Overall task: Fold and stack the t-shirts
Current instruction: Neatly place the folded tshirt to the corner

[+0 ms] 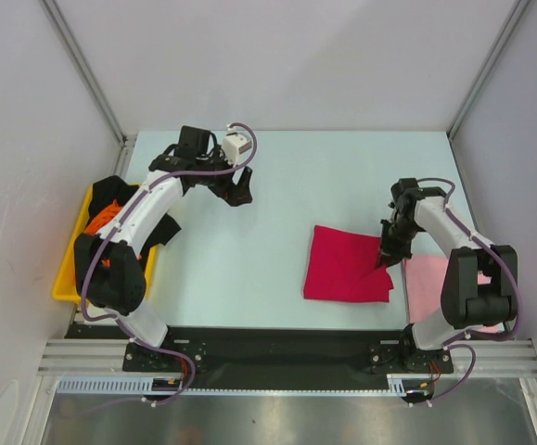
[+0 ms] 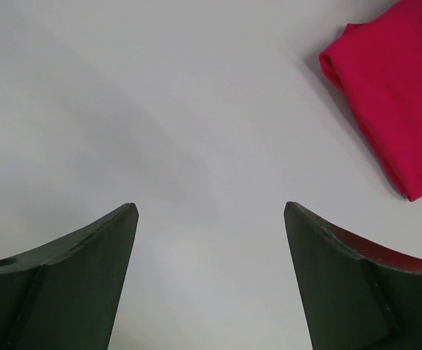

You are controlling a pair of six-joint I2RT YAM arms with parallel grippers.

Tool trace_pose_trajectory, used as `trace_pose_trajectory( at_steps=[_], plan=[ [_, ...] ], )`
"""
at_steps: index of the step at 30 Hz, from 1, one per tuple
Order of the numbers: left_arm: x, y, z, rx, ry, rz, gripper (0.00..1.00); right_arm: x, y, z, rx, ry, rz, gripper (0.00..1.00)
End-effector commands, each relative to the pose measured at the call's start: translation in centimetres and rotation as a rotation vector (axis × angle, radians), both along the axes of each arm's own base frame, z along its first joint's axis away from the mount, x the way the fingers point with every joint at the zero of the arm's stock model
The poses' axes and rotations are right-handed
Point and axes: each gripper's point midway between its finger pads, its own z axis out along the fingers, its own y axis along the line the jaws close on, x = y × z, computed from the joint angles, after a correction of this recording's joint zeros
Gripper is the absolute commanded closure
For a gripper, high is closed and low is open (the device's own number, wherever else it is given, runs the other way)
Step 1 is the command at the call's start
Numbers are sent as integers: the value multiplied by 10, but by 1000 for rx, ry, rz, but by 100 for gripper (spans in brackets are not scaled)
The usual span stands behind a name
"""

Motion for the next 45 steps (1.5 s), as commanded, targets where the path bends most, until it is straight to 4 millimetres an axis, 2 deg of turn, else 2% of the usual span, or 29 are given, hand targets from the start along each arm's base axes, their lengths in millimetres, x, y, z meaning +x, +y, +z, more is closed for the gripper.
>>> trace_pose_trajectory(
  at_steps=[1, 8, 10, 13, 18, 26, 32, 33, 35, 41, 45],
  plan=[
    [1, -5, 27, -39, -92, -45, 12, -18, -17, 19, -77, 53, -11, 100],
    [8, -9, 39, -68, -122, -60, 12, -21, -58, 47, -308, 112, -13, 100],
    [10, -8, 41, -75, -126, -58, 12, -17, -55, 52, -292, 95, -16, 100],
    [13, -7, 45, -91, -131, -59, 12, -22, -49, 59, -280, 107, -5, 100],
    [19, -4, 52, -113, -134, -57, 12, -45, -67, 66, -357, 153, -38, 100],
    [24, -4, 63, -142, -140, -68, 12, -53, -81, 79, -401, 137, -98, 100],
    [26, -3, 62, -141, -137, -79, 12, -65, -90, 82, -437, 110, -143, 100],
    [26, -3, 61, -138, -132, -79, 12, -68, -103, 84, -439, 114, -223, 100],
    [28, -2, 61, -136, -134, -81, 12, -75, -113, 87, -434, 102, -296, 100],
    [29, -4, 56, -136, -119, -95, 12, -78, -115, 89, -348, 102, -352, 100],
    [33, -3, 53, -135, -117, -96, 12, -81, -123, 90, -341, 100, -410, 100]
  ],
)
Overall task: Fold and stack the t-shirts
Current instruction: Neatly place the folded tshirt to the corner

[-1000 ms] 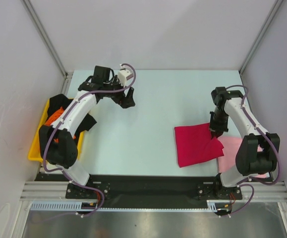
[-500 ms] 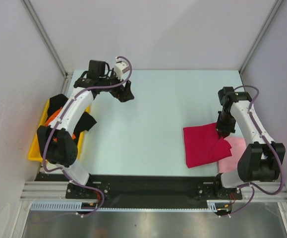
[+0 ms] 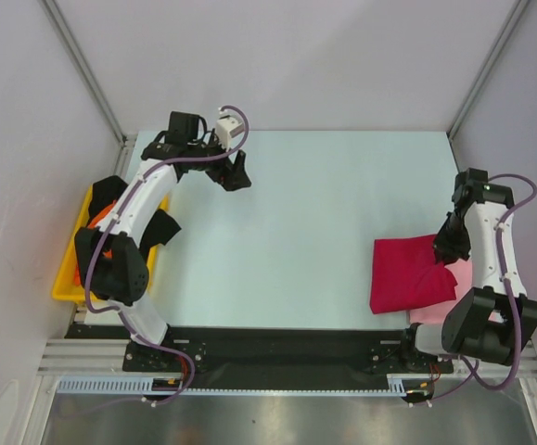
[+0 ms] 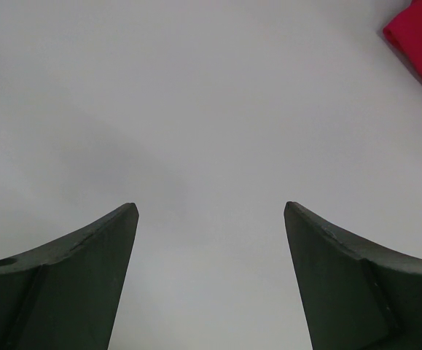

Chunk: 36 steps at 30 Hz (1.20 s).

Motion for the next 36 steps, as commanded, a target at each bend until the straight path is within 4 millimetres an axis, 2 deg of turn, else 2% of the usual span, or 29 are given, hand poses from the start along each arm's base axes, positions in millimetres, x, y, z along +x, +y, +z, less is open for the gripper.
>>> trace_pose_trajectory(
  at_steps=[1, 4, 6, 9, 15, 20, 27, 30, 36],
  plan=[
    [6, -2, 19, -32, -56, -44, 12, -47, 5, 9, 56, 152, -34, 100],
    [9, -1, 19, -33, -57, -43, 12, -42, 0, 13, 60, 137, -60, 100],
    [10, -1, 20, -33, -59, -44, 12, -37, -12, 23, 37, 96, -103, 100],
    [13, 0, 19, -31, -62, -44, 12, -30, -23, 27, 37, 87, -140, 100],
    [15, -5, 21, -59, -57, -45, 12, -15, -35, 2, 54, 181, -160, 100],
    [14, -6, 27, -77, -61, -42, 12, -13, -60, -24, 61, 191, -250, 100],
    [15, -4, 29, -68, -65, -33, 12, -8, -96, -41, 29, 141, -350, 100],
    [17, -3, 27, -56, -67, -29, 12, -1, -115, -45, -29, 133, -331, 100],
    [22, -2, 19, -39, -53, -16, 12, -14, -144, -53, -140, 285, -222, 100]
  ],
)
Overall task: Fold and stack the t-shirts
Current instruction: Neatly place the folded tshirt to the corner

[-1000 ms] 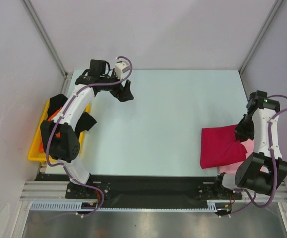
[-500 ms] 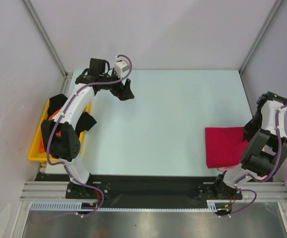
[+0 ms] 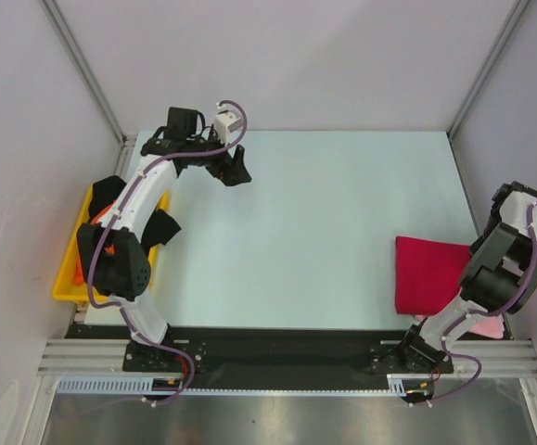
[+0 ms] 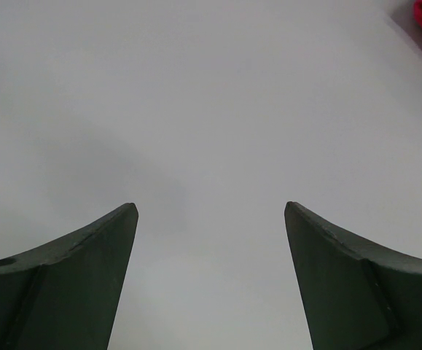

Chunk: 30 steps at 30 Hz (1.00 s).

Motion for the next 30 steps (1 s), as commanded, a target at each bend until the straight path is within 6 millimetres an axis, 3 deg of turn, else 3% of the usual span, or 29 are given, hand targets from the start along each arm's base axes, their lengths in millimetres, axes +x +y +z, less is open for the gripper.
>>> trace_pose_trajectory(
  at_steps=[1, 7, 14, 21, 24, 26, 30],
  plan=[
    [11, -1, 14, -10, -54, -6, 12, -6, -36, 9, -139, 90, 93, 100],
    [13, -6, 12, 3, -51, -4, 12, -18, -56, 10, -267, 161, 112, 100],
    [12, -15, 6, 8, -40, -15, 11, -21, -57, 21, -432, 163, 192, 100],
    [13, -20, 3, 14, -41, -25, 11, -13, -61, 65, -576, 83, 263, 100],
    [13, -20, 4, 9, -39, -24, 11, -27, -64, 77, -627, 98, 298, 100],
    [12, -21, 3, 6, -40, -27, 11, -33, -63, 74, -635, 93, 316, 100],
    [13, -19, 3, 19, -46, -26, 11, -28, -69, 62, -629, 91, 335, 100]
  ],
)
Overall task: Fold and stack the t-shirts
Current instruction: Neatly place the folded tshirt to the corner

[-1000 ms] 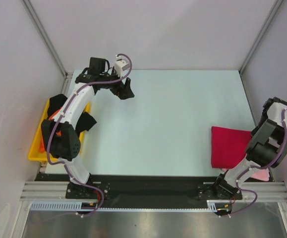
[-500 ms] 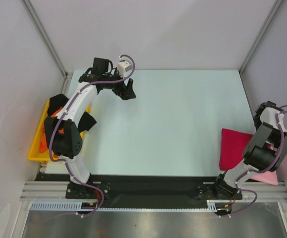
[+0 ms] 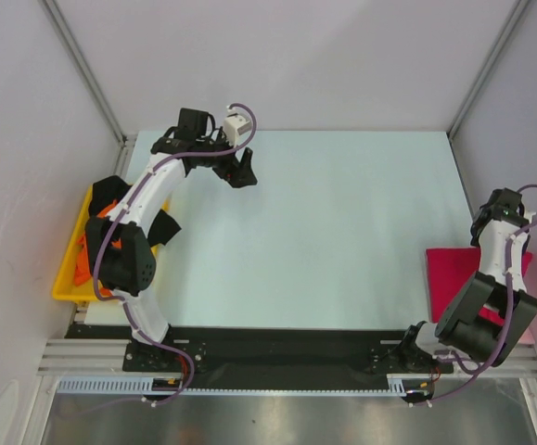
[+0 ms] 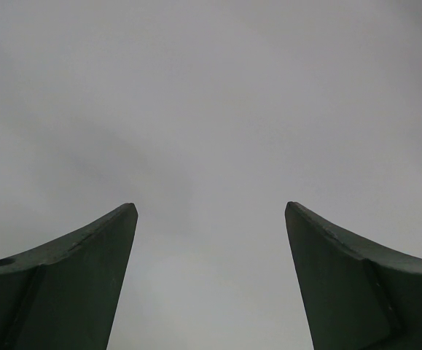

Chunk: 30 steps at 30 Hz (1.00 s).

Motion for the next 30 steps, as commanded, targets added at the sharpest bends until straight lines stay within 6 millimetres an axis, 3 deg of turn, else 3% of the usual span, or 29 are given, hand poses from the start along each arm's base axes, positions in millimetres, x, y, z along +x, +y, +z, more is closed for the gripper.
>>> trace_pose_trajectory(
  at_steps=[1, 5, 6, 7, 8, 9, 12, 17, 18, 23, 25, 27, 30],
  plan=[
    [9, -3, 18, -5, -66, -8, 11, 3, -20, 5, -73, 28, 5, 100],
    [8, 0, 18, 8, -73, -5, 11, 2, -35, -1, -98, 62, -19, 100],
    [8, 0, 19, 9, -74, -4, 11, 2, -37, -2, -110, 80, -22, 96],
    [8, 0, 18, 11, -72, -2, 11, 5, -39, -3, -117, 79, -20, 85],
    [8, 1, 19, 11, -72, -1, 11, 8, -40, -3, -118, 75, -19, 64],
    [8, 0, 17, 14, -69, -2, 11, 13, -42, 0, -134, 73, -22, 34],
    [9, 0, 17, 15, -71, -4, 10, 33, -42, 22, -214, 55, -1, 22],
    [7, -2, 19, 7, -71, -8, 10, 58, -19, 34, -192, -37, 45, 20],
    [6, -2, 20, 7, -72, -8, 10, 68, -5, 28, -154, -83, 73, 23],
    [2, 0, 22, 12, -79, -8, 10, 80, 69, -7, 71, -190, 141, 28],
    [0, -1, 25, 11, -81, -11, 10, 93, 102, -10, 151, -257, 172, 31],
    [-1, -1, 27, 7, -82, -11, 9, 103, 122, -13, 205, -303, 219, 30],
    [-4, -1, 29, 7, -84, -11, 10, 108, 131, -26, 249, -336, 197, 30]
  ],
)
